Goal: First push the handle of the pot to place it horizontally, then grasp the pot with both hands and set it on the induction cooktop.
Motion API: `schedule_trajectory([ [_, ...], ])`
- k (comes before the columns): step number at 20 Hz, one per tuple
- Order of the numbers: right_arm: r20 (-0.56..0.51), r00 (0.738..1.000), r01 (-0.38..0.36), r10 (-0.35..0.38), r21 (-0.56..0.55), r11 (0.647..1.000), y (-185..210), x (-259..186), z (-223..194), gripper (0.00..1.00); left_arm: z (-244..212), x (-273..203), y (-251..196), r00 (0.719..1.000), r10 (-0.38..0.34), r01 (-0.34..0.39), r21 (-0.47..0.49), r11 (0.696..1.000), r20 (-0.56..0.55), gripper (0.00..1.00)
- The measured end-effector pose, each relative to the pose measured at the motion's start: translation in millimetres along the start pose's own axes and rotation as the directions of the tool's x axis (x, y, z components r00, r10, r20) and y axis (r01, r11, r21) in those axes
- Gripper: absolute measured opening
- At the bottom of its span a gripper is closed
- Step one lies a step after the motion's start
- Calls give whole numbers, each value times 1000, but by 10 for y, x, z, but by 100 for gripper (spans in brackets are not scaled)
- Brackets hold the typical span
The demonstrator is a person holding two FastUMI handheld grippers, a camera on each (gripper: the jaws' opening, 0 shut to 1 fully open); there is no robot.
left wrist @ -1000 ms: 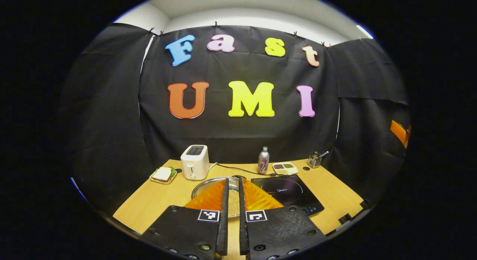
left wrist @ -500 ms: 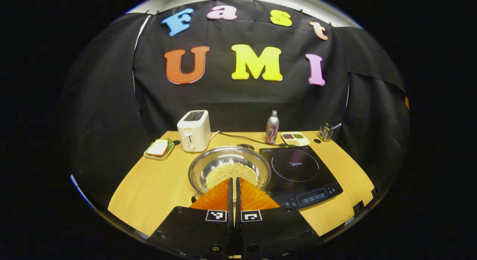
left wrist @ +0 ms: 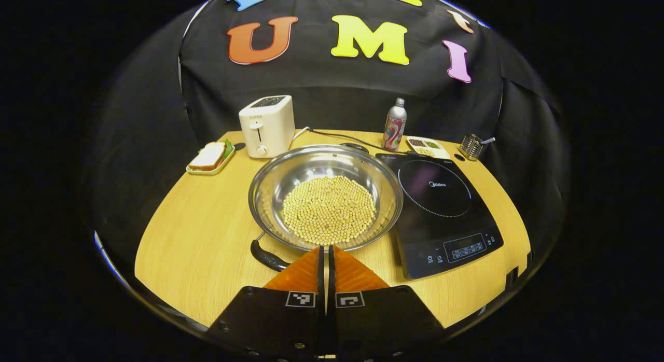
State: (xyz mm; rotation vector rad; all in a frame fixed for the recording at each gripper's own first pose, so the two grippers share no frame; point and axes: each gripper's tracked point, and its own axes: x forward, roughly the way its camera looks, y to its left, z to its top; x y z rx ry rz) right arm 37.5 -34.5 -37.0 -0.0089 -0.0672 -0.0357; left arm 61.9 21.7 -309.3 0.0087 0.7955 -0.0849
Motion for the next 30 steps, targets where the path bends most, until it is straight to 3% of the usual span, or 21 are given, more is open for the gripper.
schedule_trajectory([
  [10,45,997,-53,54,-27,998,175,-121,92,100,-270,353,211,991,41,-44,-22,999,-124,0],
  [15,48,997,-64,65,-29,998,228,-141,106,97,-302,358,420,986,110,-111,1,994,-126,0],
  [16,50,997,-62,63,-26,998,224,-130,115,100,-297,359,452,985,114,-115,-4,993,-126,10],
  [17,52,997,-60,61,-24,998,232,-126,110,100,-302,358,484,985,119,-121,-10,993,-128,0],
  [22,68,995,-73,73,-9,997,276,-109,135,96,-271,355,610,985,117,-123,-40,992,-126,0],
  [23,74,995,-72,72,-7,997,278,-107,140,100,-258,362,646,985,115,-122,-49,991,-125,0],
  [24,72,995,-73,74,-11,997,280,-117,141,96,-247,371,684,985,115,-123,-58,991,-125,10],
  [25,67,995,-76,77,-18,997,289,-127,128,100,-236,382,714,986,114,-122,-66,990,-123,0],
  [27,64,994,-87,89,-26,996,302,-167,145,96,-208,413,804,985,128,-136,-61,989,-115,0],
  [28,68,994,-88,89,-23,996,304,-183,173,97,-196,440,853,984,140,-147,-53,988,-113,10],
  [29,74,993,-87,88,-20,996,299,-180,187,100,-189,448,900,982,150,-157,-52,986,-112,10],
  [30,80,993,-86,87,-16,996,304,-182,195,96,-157,465,935,982,156,-162,-57,985,-109,0],
])
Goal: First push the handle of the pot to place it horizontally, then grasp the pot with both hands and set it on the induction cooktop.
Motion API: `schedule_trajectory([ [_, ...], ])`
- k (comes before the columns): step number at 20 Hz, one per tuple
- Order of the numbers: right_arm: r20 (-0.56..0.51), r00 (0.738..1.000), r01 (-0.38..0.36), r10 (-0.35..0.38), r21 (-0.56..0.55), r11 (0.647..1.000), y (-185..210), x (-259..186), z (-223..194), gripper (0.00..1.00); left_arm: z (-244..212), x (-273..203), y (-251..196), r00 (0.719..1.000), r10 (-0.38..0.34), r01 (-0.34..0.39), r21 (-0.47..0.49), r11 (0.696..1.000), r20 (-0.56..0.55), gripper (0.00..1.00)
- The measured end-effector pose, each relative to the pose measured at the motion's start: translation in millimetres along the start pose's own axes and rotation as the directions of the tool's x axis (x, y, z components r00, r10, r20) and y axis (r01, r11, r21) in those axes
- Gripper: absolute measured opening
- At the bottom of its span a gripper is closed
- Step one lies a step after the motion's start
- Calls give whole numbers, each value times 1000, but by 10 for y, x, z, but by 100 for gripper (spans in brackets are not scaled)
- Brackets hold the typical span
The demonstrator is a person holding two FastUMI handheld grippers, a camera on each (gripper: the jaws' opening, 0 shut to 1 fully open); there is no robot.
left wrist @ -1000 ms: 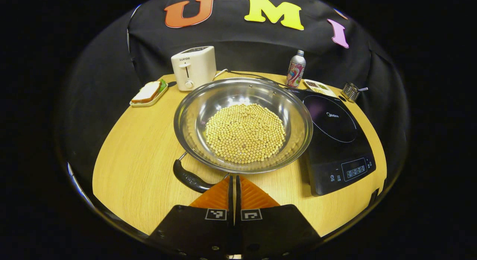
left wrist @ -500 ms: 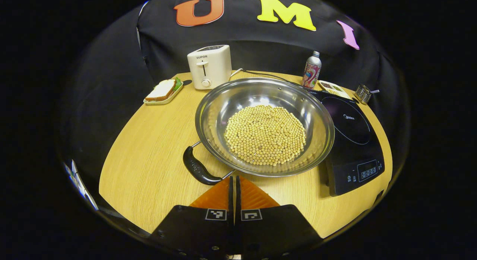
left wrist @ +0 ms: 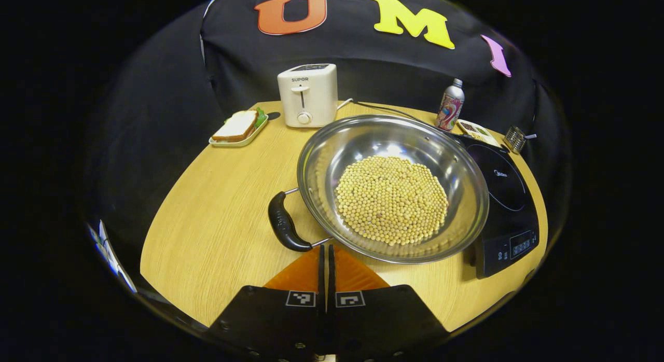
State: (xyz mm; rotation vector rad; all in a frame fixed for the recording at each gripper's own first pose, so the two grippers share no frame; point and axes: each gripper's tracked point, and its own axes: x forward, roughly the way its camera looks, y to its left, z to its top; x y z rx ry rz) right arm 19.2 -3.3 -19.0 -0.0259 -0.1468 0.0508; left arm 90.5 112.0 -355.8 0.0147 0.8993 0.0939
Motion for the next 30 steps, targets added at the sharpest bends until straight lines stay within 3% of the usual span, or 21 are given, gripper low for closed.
schedule_trajectory([
  [2,1,1000,-12,12,6,1000,27,-3,-18,100,49,54,69,1000,8,-8,-10,1000,-1,0],
  [3,-1,1000,-23,23,7,1000,43,-18,-22,100,64,72,96,1000,11,-11,-10,1000,-4,10],
  [4,2,999,-33,33,9,999,57,-27,-12,100,95,95,132,1000,17,-17,-10,1000,-3,0],
  [5,7,999,-35,35,8,999,28,-28,3,100,114,149,193,1000,27,-27,-11,1000,-1,10],
  [6,18,1000,-23,22,10,1000,-21,-6,27,96,122,194,270,999,45,-45,-10,999,-10,0],
  [7,25,1000,-7,7,10,1000,-79,9,28,100,120,222,300,999,48,-48,-13,999,-21,0],
  [9,31,999,16,-17,16,1000,-123,61,9,96,117,287,390,997,64,-65,-16,998,-37,0],
  [11,-1,1000,24,-24,25,999,-104,106,-85,96,159,332,425,998,58,-59,-20,998,-33,0],
  [12,-20,1000,17,-16,26,1000,-69,122,-133,96,178,339,432,998,57,-58,-20,998,-33,10],
  [13,-33,999,8,-7,26,1000,-24,157,-148,96,190,359,450,998,57,-57,-20,998,-36,0],
  [18,-92,996,7,-4,30,1000,58,335,-259,100,342,474,526,996,68,-70,-33,997,-65,0],
  [19,-107,994,5,-2,31,1000,82,363,-305,96,359,500,549,995,69,-72,-31,997,-71,0],
  [23,-171,985,-5,12,37,999,181,498,-439,100,491,618,606,994,67,-71,-50,996,-83,0],
  [24,-191,982,-5,12,37,999,197,535,-484,96,521,633,614,995,59,-64,-62,996,-85,0],
  [29,-261,965,22,-8,49,999,246,699,-696,100,607,680,709,995,55,-61,-73,995,-82,0],
  [30,-273,962,24,-9,52,998,276,725,-758,96,618,668,704,996,46,-52,-79,995,-81,0],
])
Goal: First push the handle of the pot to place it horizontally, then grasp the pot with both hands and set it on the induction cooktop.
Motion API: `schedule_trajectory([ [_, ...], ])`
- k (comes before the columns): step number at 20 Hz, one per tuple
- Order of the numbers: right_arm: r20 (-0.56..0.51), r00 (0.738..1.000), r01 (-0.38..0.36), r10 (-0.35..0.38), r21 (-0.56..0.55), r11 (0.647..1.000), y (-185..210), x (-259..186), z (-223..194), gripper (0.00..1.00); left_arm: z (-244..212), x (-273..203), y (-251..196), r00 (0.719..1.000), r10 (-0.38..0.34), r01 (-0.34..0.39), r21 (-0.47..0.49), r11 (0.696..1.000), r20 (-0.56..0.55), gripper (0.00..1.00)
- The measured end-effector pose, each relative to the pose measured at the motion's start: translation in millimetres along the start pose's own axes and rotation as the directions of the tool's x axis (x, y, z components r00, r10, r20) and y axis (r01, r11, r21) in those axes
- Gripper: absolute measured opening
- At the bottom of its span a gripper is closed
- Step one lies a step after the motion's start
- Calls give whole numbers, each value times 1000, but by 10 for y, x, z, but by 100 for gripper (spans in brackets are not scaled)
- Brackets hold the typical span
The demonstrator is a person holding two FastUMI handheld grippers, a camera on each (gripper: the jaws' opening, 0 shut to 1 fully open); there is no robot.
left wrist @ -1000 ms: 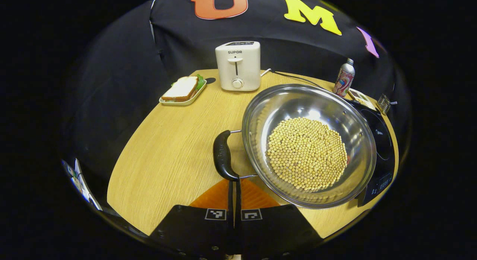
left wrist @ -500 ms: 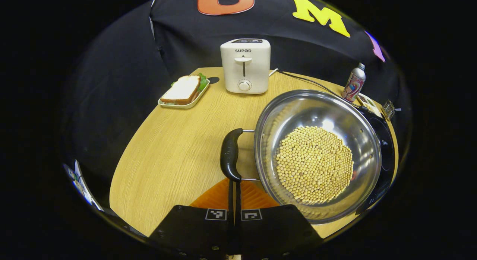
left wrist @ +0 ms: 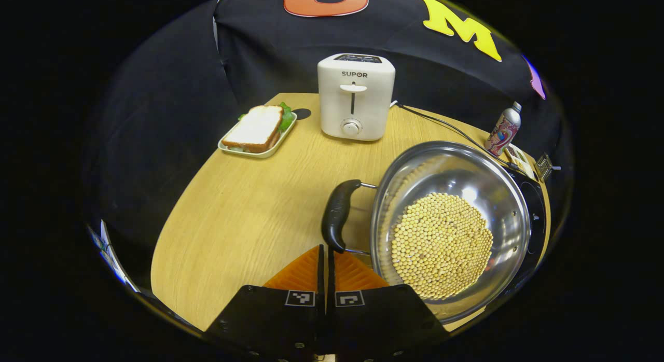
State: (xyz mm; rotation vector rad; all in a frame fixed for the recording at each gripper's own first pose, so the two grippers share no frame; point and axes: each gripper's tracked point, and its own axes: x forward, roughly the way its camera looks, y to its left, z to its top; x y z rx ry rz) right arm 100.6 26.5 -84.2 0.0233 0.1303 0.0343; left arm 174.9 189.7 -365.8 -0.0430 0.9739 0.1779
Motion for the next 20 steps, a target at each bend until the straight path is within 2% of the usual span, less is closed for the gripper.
schedule_trajectory([
  [1,-16,1000,2,-2,4,1000,33,37,-76,97,-18,-2,21,1000,-1,1,0,1000,11,0],
  [2,-40,999,2,-1,10,1000,76,77,-190,96,4,3,69,999,7,-7,4,1000,41,10],
  [3,-67,998,-4,5,21,1000,156,128,-316,96,23,-17,99,998,6,-6,6,1000,65,0],
  [5,-125,991,-36,40,30,999,353,229,-560,100,-24,-69,98,996,-32,34,-26,999,78,2],
  [6,-151,987,-42,47,32,999,420,281,-674,97,-41,-99,95,995,-53,57,-47,997,82,10],
  [7,-173,984,-46,51,31,998,468,331,-792,100,-59,-145,135,994,-64,70,-68,995,89,14],
  [8,-188,981,-47,50,24,999,525,388,-881,97,-52,-195,168,992,-68,78,-82,994,110,24],
  [10,-206,978,-39,39,5,999,627,491,-1054,96,-14,-352,222,985,-70,88,-108,990,159,34],
  [11,-213,976,-43,41,-4,999,704,538,-1152,97,11,-405,224,980,-74,95,-102,990,187,47],
  [12,-223,974,-44,41,-9,999,765,583,-1239,97,34,-476,185,975,-85,107,-95,990,206,75],
  [13,-237,970,-51,47,-14,999,834,623,-1334,97,48,-551,145,971,-97,118,-86,989,218,83],
  [14,-250,967,-59,54,-16,998,906,667,-1399,97,56,-595,107,969,-109,129,-77,989,222,96],
  [20,-309,950,-60,52,-17,998,1221,928,-1715,97,180,-768,-75,949,-147,153,-1,988,278,96],
])
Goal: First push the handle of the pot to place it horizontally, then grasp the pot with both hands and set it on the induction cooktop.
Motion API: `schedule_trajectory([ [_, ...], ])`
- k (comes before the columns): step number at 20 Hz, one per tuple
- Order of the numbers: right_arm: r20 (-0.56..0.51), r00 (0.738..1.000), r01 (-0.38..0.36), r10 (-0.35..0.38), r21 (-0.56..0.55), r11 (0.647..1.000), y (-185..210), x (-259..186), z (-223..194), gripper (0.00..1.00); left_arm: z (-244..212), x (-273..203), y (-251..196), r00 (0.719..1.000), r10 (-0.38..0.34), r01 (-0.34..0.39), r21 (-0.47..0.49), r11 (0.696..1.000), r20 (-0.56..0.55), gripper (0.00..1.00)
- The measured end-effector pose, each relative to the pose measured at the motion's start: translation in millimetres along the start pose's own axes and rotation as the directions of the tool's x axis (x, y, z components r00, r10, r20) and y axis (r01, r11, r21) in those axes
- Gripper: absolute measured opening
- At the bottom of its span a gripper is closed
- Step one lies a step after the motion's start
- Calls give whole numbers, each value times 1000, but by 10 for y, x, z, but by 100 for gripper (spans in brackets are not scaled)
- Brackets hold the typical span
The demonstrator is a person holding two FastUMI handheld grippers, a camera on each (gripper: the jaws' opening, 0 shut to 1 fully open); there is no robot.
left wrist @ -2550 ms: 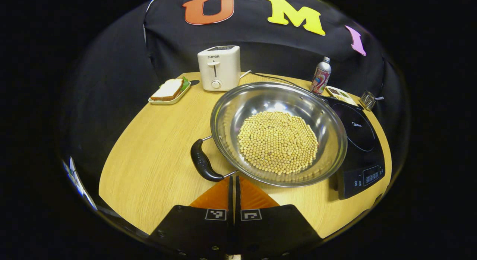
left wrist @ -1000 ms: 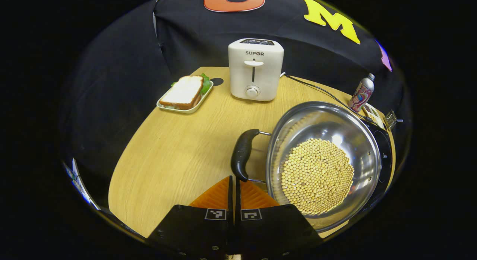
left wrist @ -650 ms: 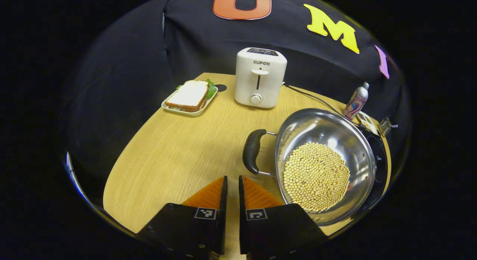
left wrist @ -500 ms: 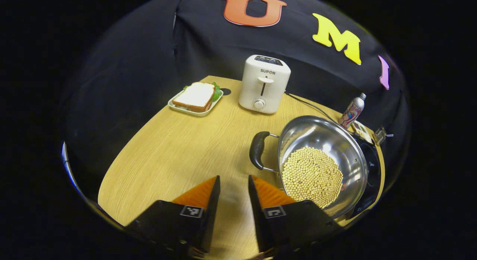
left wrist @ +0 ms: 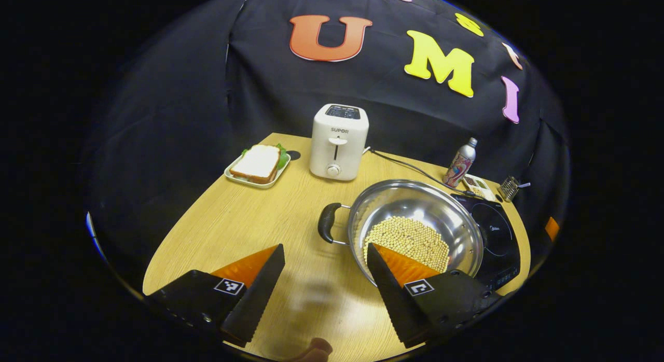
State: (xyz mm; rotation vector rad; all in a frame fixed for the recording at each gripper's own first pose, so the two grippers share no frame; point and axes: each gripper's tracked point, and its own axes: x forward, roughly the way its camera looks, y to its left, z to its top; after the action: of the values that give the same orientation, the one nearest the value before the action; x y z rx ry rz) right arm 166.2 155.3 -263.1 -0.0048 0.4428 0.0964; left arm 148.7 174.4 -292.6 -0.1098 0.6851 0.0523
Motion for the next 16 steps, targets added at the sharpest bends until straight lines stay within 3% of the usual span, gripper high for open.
schedule_trajectory([
  [8,-68,997,-20,21,13,1000,317,578,-225,97,261,204,-103,994,-23,20,28,999,109,96],
  [10,-91,996,-11,11,0,1000,428,754,-304,100,236,336,-38,995,15,-22,74,997,98,96],
  [16,-171,985,-28,22,-31,999,722,1210,-601,97,55,740,15,998,57,-58,138,989,10,95],
])
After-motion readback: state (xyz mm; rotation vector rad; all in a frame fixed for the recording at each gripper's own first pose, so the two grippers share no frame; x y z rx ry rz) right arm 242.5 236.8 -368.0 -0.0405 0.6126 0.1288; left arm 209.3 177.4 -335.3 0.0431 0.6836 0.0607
